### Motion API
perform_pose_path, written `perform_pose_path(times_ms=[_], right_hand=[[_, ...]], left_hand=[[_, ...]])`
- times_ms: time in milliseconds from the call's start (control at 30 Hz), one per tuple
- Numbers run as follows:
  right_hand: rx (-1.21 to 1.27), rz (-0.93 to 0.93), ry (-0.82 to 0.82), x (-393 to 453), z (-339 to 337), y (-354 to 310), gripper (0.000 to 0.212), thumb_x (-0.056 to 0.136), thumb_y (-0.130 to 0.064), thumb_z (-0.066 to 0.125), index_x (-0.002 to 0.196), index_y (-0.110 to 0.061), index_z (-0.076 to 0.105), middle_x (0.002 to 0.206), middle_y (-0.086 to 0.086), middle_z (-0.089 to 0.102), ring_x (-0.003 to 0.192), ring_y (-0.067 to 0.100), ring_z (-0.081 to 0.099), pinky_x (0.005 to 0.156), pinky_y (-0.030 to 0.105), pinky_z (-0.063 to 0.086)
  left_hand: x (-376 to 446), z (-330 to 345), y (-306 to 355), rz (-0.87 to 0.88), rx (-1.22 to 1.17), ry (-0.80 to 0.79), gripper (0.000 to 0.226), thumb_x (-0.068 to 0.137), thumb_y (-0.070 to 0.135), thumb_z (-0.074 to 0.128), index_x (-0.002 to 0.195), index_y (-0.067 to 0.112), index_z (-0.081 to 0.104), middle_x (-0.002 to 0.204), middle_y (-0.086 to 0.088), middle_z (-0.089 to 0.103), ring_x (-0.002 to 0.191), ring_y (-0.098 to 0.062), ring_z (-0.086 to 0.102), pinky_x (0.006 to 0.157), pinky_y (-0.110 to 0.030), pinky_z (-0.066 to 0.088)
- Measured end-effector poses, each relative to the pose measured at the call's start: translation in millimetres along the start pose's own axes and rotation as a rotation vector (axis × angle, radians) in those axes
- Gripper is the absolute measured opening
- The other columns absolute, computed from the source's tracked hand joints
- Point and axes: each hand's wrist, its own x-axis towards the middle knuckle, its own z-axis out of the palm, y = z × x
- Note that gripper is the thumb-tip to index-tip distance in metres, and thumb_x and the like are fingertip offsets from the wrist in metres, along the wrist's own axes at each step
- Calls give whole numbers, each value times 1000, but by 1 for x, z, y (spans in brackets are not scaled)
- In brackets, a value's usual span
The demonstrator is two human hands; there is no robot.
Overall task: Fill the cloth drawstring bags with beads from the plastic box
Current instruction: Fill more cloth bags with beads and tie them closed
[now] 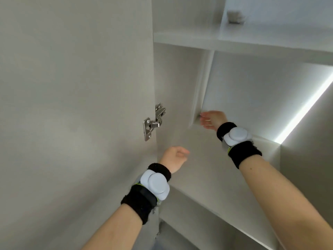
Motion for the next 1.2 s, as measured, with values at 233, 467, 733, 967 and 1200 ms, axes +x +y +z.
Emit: perform_pose_path(times_ms=[233, 467, 733, 967, 1200], right_hand=[[-204, -167, -237, -81, 36, -14, 21, 94, -5, 44, 82, -10, 60, 52, -4, 63, 44, 10, 62, 48, 18, 45], [-325, -166, -535, -139, 94, 38, 26, 93, -3, 43, 78, -10, 63, 51, 2, 53, 40, 11, 53, 45, 20, 40], [-470, -283, -1065, -215, 162, 89, 24, 92, -4, 48, 78, -10, 66, 52, 0, 55, 45, 11, 51, 47, 21, 37], [-495, -205, -1358, -312, 211, 162, 28, 92, -1, 45, 76, -11, 66, 50, -2, 56, 41, 9, 50, 47, 22, 34], [-663, -200, -1640, -449, 271, 208, 22, 91, -7, 47, 82, -9, 67, 58, 3, 57, 44, 12, 52, 44, 19, 36]], left_hand=[[-65, -28, 21, 43, -168, -28, 22, 88, -2, 51, 97, 12, 65, 76, -2, 65, 64, -12, 60, 58, -7, 42], [-162, -37, -28, -96, -221, 79, 20, 87, -2, 53, 86, 15, 64, 73, -2, 64, 62, -12, 61, 60, -9, 44], [-279, -33, -76, -300, -380, 482, 27, 88, -10, 47, 75, 9, 61, 72, -3, 61, 58, -3, 60, 67, -21, 51], [-436, 8, -116, -592, -473, 897, 23, 89, -9, 43, 89, 0, 64, 74, -6, 63, 51, -1, 61, 51, -10, 45], [-615, 31, -156, -766, -573, 1216, 25, 91, -6, 47, 81, 7, 67, 66, -3, 70, 57, -12, 65, 69, -28, 45]])
